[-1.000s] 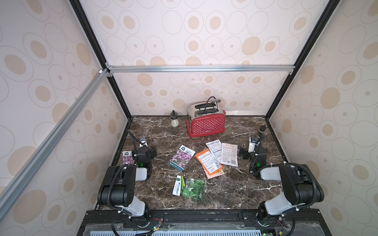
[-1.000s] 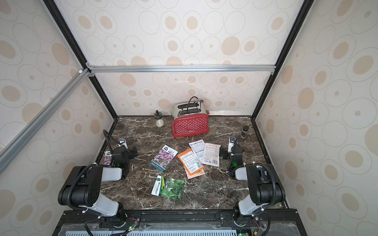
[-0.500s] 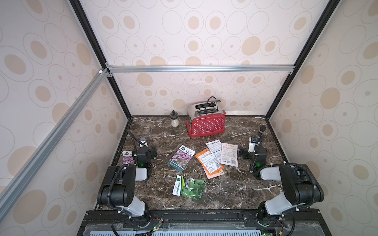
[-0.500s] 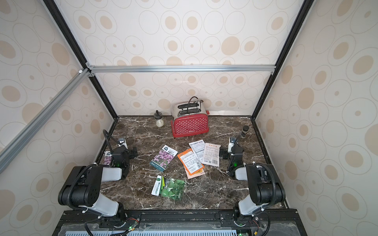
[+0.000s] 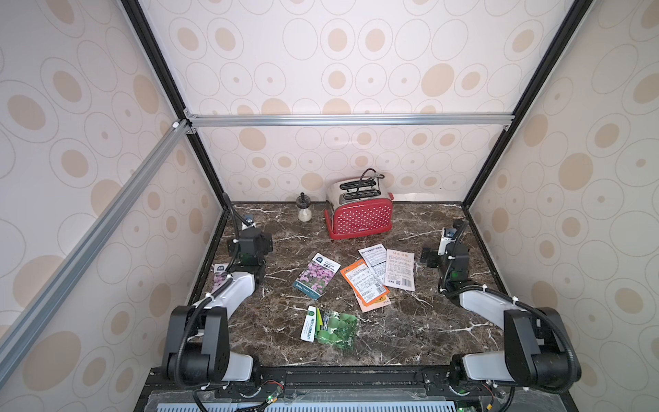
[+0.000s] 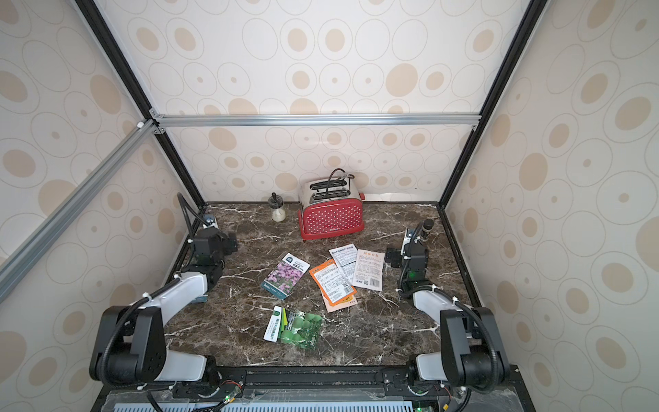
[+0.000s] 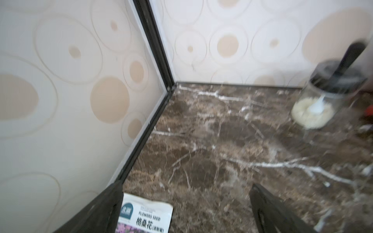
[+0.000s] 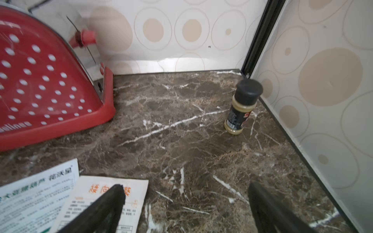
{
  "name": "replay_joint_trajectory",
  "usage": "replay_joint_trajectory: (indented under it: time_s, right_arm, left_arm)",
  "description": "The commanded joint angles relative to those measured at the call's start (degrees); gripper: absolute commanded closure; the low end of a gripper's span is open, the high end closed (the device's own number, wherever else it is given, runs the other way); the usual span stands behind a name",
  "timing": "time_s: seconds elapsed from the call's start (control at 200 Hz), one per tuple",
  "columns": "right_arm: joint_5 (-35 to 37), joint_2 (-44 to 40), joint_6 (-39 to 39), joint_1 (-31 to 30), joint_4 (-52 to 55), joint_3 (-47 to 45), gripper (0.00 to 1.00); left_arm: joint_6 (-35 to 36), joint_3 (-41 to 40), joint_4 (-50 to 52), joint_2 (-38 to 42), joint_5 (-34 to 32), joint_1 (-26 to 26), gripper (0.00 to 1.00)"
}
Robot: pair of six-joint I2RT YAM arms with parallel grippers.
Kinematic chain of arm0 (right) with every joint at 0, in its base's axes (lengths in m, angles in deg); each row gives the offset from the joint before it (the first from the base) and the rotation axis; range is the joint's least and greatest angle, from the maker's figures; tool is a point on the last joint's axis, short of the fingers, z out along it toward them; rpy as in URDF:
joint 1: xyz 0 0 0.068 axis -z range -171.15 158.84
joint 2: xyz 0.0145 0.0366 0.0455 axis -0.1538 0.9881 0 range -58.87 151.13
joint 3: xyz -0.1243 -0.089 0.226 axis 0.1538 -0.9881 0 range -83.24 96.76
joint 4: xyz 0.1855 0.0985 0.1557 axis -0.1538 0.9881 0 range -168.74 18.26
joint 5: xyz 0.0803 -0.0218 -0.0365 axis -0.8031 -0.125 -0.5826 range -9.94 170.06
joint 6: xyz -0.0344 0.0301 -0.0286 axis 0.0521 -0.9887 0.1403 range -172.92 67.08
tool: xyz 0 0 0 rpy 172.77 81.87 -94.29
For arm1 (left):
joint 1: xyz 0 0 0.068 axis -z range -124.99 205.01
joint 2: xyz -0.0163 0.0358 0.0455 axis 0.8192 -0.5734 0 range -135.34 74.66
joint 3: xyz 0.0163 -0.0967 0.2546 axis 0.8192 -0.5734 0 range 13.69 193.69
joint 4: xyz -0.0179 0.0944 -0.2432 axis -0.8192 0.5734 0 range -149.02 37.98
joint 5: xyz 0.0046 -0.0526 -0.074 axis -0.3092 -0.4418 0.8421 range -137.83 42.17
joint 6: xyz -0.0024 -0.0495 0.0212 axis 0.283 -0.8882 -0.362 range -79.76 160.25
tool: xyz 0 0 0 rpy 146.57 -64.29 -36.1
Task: Arrange the seed packets in a row
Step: Move the seed packet to the center of the board.
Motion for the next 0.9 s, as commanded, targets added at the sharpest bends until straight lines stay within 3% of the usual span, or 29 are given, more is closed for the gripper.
replay_joint_trajectory:
  time_s: [0.0,0.13,0.411,0.891]
  right_arm:
    - [-2.22,-1.8,-5.57,-1.09,14.24,5.42,0.02]
    - [-5.27,-2.0,-10.02,-3.81,25.4,12.49,0.0]
    - [-7.45,-4.83,-14.2,-11.25,31.01,15.58,0.0]
    - [-14.4,-6.07,-14.7,-11.46,34.24,16.2,0.0]
  left_arm:
    - [-3.82,6.53,18.43,2.34,0.63,2.8,0.01]
    - [-7.98,10.61,26.38,0.88,1.0,10.73,0.01]
    - [-13.72,14.32,31.49,-9.89,8.38,25.64,0.01]
    - [-16.65,15.25,30.02,-20.25,18.62,29.02,0.01]
